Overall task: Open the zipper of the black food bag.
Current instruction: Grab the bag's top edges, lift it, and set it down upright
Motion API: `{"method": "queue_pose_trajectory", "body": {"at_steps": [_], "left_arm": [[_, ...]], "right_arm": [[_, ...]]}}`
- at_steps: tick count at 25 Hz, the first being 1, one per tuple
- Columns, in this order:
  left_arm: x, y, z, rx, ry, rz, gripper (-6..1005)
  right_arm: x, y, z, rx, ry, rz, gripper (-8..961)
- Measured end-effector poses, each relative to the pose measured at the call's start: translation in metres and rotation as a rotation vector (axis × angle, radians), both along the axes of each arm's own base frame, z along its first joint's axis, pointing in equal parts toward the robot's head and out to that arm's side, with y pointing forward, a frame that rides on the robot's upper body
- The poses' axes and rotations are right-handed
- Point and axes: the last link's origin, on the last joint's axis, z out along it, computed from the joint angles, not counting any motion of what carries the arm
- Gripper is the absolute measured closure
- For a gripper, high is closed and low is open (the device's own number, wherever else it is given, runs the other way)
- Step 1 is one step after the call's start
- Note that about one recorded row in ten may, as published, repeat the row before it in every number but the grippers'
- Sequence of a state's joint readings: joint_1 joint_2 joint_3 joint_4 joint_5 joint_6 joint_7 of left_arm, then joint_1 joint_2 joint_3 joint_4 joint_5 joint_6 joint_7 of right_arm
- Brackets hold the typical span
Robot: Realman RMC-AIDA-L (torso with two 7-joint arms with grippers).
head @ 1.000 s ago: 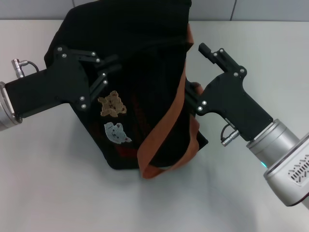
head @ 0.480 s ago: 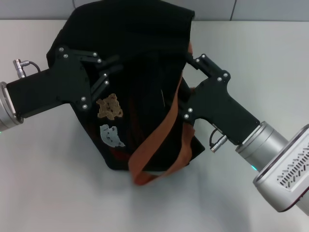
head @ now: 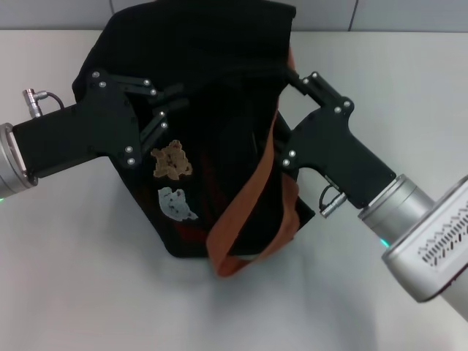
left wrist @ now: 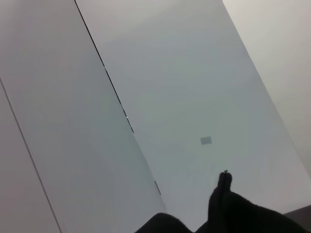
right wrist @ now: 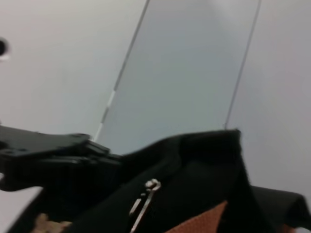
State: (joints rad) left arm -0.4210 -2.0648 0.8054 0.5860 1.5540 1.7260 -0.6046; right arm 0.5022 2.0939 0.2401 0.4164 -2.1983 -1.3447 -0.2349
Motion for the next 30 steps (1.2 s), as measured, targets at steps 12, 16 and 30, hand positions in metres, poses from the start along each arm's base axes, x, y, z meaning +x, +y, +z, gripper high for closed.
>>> {"method": "queue_pose_trajectory", "body": {"at_steps": [12, 16, 30], "left_arm": [[0.0016, 0.0011, -0.0036, -0.008, -0.005, 0.000, 930], [0.0018, 0.0016, -0.0048, -0.006, -0.004, -0.002, 930], [0.0022, 0.0026, -0.0053, -0.004, -0.002, -0.001, 930]], "right_arm": [[0.0010, 0.0075, 0.0039, 0.025, 0.006, -0.028, 285], [0.0014, 0.0058, 0.0036, 0.024, 0.002, -0.021, 286], [0.0036, 0.0031, 0.0028, 0.040, -0.020, -0.018, 636]]}}
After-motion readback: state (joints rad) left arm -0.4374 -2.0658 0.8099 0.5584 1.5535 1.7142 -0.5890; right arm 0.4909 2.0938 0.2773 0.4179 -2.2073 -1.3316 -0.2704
